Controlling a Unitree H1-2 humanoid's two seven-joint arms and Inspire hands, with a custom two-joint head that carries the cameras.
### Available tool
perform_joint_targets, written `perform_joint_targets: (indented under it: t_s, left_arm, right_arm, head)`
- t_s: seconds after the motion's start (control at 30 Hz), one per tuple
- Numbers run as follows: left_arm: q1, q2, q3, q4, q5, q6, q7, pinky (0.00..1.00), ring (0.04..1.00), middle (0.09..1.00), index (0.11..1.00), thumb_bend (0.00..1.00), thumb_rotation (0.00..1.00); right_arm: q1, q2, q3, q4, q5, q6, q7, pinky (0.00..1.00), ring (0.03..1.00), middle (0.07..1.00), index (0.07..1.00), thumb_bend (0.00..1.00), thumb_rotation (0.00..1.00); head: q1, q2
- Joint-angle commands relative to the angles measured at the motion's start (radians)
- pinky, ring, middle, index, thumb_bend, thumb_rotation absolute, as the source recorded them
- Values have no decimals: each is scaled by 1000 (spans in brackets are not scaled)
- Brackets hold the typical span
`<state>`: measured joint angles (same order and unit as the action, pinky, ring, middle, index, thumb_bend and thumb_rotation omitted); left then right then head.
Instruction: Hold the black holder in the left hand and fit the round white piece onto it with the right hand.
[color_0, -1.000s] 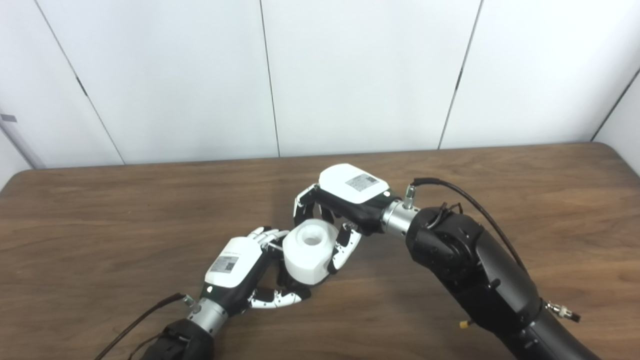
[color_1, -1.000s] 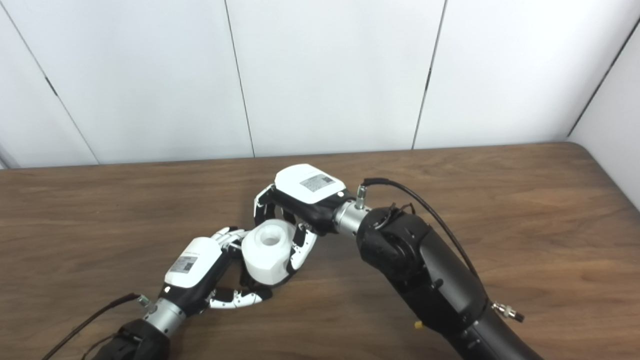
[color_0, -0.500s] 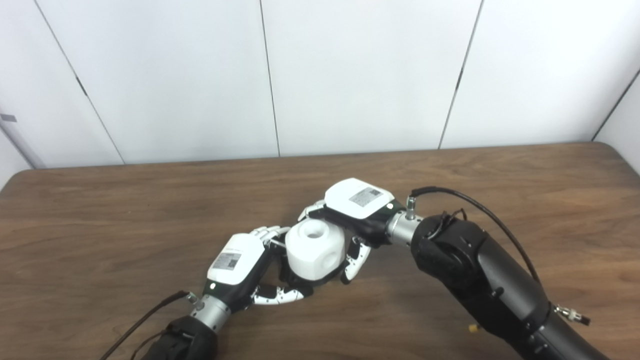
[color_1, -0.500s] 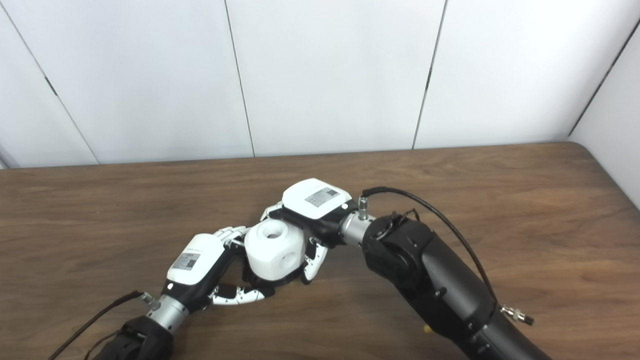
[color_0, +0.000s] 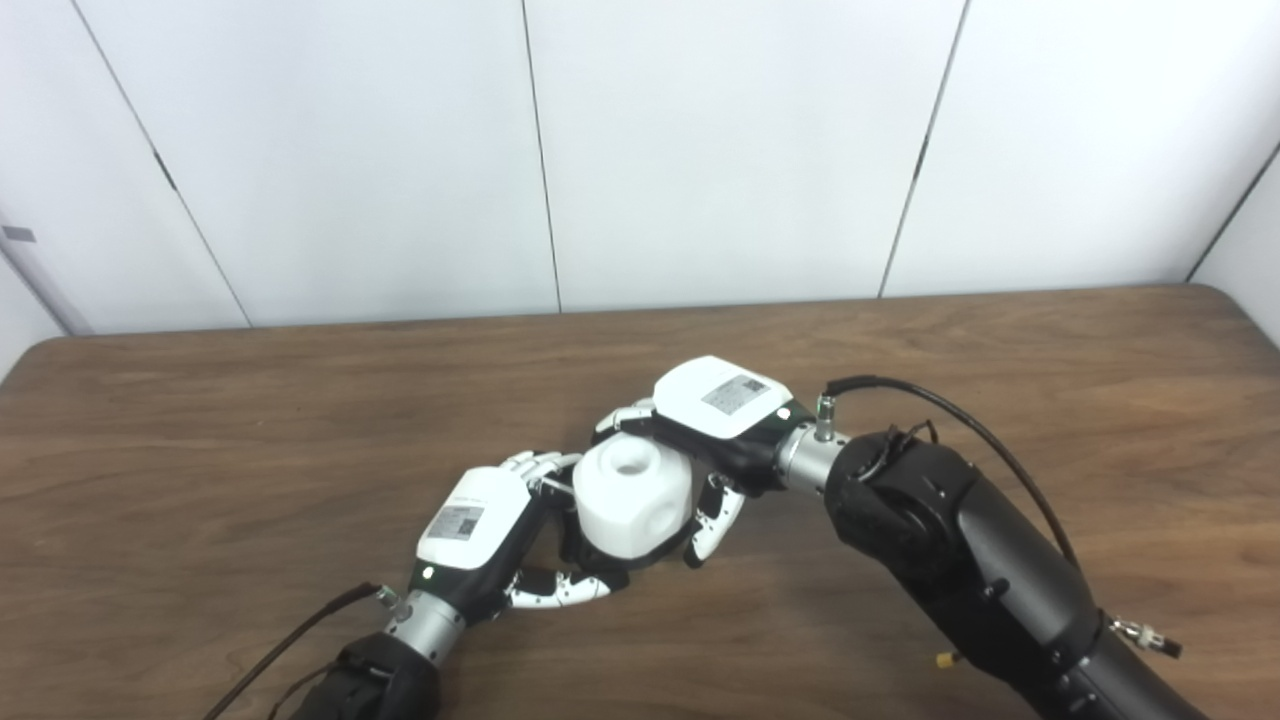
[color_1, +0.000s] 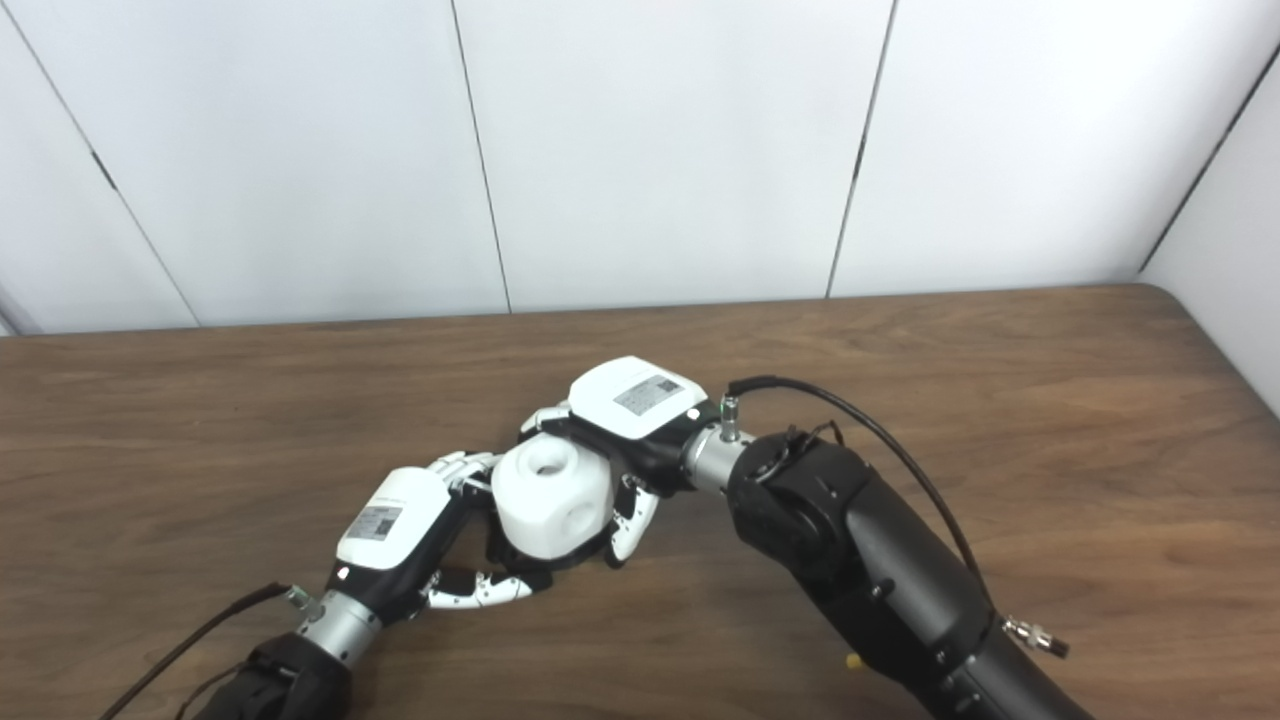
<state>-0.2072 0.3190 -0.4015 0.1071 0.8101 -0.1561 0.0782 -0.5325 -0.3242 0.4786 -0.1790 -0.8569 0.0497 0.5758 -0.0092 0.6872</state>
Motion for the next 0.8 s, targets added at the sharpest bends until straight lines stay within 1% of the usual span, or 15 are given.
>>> perform_joint_targets:
  t_s: [0.0, 0.1, 0.2, 0.3, 0.37, 0.47, 0.57, 0.67, 0.77]
  left_arm:
    - [11, 11, -8, 36, 41, 45, -34, 880, 855, 845, 491, 524, 65]
    - [9, 12, -9, 41, 41, 42, -31, 875, 854, 844, 490, 524, 64]
    - [7, 12, -11, 44, 45, 45, -32, 867, 852, 844, 491, 524, 65]
    - [5, 13, -9, 48, 40, 40, -29, 866, 852, 844, 490, 524, 65]
    - [4, 13, -9, 52, 39, 38, -26, 864, 849, 842, 490, 524, 66]
    - [3, 14, -6, 50, 34, 44, -34, 877, 854, 846, 491, 524, 66]
    - [2, 14, -4, 49, 33, 46, -37, 882, 857, 849, 491, 524, 66]
    - [3, 12, -1, 45, 32, 55, -44, 879, 857, 848, 491, 524, 65]
    - [2, 12, 1, 41, 30, 56, -49, 882, 861, 853, 491, 524, 65]
  right_arm:
    - [-31, 11, -27, -25, 6, -17, -44, 503, 641, 776, 870, 931, 140]
    - [-30, 19, -42, -26, 3, -25, -72, 501, 634, 778, 882, 945, 148]
    - [-34, 29, -70, -38, 19, -18, -91, 504, 645, 792, 893, 927, 161]
    - [-45, 37, -104, -49, 41, -13, -101, 500, 646, 803, 901, 912, 154]
    - [-53, 38, -121, -57, 44, -9, -104, 510, 662, 817, 925, 891, 171]
    - [-64, 35, -144, -68, 38, -3, -105, 525, 686, 830, 950, 887, 185]
    - [-68, 25, -163, -77, 43, 7, -91, 557, 704, 838, 971, 885, 205]
    - [-70, 7, -176, -85, 56, 9, -66, 545, 706, 862, 996, 907, 213]
    - [-75, -29, -175, -106, 51, 35, 2, 548, 736, 912, 1000, 938, 217]
  head:
    - [0, 1]
    - [1, 2]
    - [3, 2]
    - [4, 4]
    - [4, 3]
    - [3, 4]
    - [1, 3]
    - [-2, 2]
    - [-2, 1]
